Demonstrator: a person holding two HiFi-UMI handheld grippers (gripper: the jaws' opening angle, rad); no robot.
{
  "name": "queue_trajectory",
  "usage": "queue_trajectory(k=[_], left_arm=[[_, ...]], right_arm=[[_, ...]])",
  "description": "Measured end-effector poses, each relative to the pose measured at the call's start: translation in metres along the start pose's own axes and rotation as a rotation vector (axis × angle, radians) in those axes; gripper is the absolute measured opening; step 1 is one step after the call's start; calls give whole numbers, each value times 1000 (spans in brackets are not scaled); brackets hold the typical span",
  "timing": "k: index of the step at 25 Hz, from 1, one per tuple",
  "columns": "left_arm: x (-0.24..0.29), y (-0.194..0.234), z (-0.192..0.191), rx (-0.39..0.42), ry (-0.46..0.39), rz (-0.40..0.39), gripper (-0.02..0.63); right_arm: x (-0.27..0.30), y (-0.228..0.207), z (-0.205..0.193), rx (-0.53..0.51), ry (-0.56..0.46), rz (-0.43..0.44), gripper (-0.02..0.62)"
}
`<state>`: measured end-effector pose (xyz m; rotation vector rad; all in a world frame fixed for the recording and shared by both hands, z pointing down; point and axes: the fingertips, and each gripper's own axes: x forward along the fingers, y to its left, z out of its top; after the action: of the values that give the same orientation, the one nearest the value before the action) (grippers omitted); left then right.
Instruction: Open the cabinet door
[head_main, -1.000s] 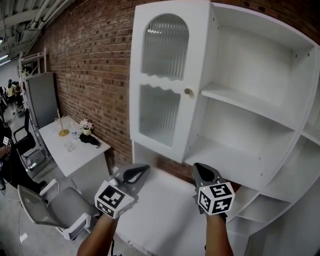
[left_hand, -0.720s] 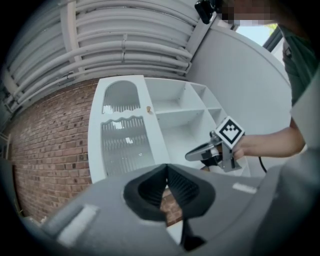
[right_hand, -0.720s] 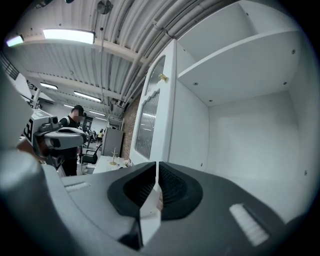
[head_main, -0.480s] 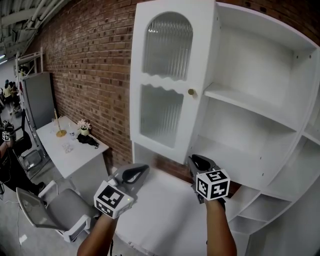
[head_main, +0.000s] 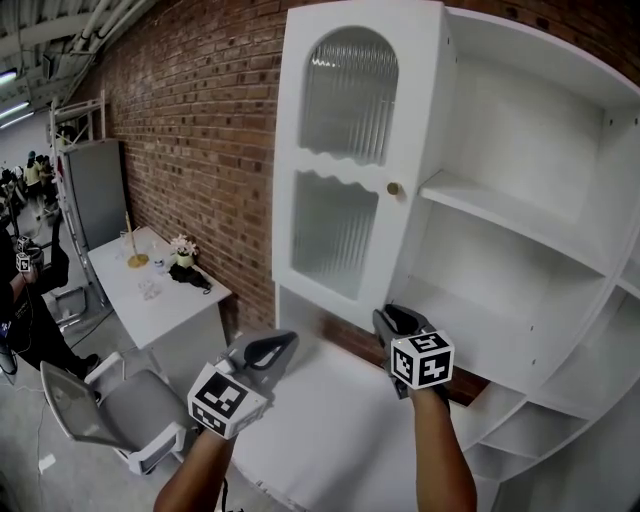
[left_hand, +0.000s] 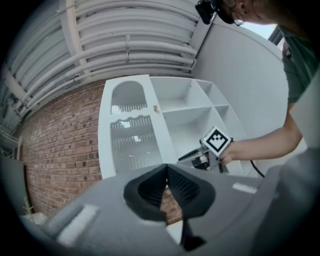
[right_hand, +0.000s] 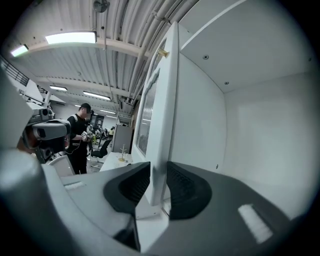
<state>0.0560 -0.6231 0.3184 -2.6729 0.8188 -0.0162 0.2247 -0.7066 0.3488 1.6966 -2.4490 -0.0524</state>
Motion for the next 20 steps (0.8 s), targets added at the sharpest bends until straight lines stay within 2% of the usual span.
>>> queue_trajectory(k=[9,20], left_arm=[[-5,0,6,8,15,56,2],[-30,-2,10,6,35,127,2]], right_arm=[[-15,29,3,-29,-5,78,72],[-31,130,19,-101,-31,270,81]])
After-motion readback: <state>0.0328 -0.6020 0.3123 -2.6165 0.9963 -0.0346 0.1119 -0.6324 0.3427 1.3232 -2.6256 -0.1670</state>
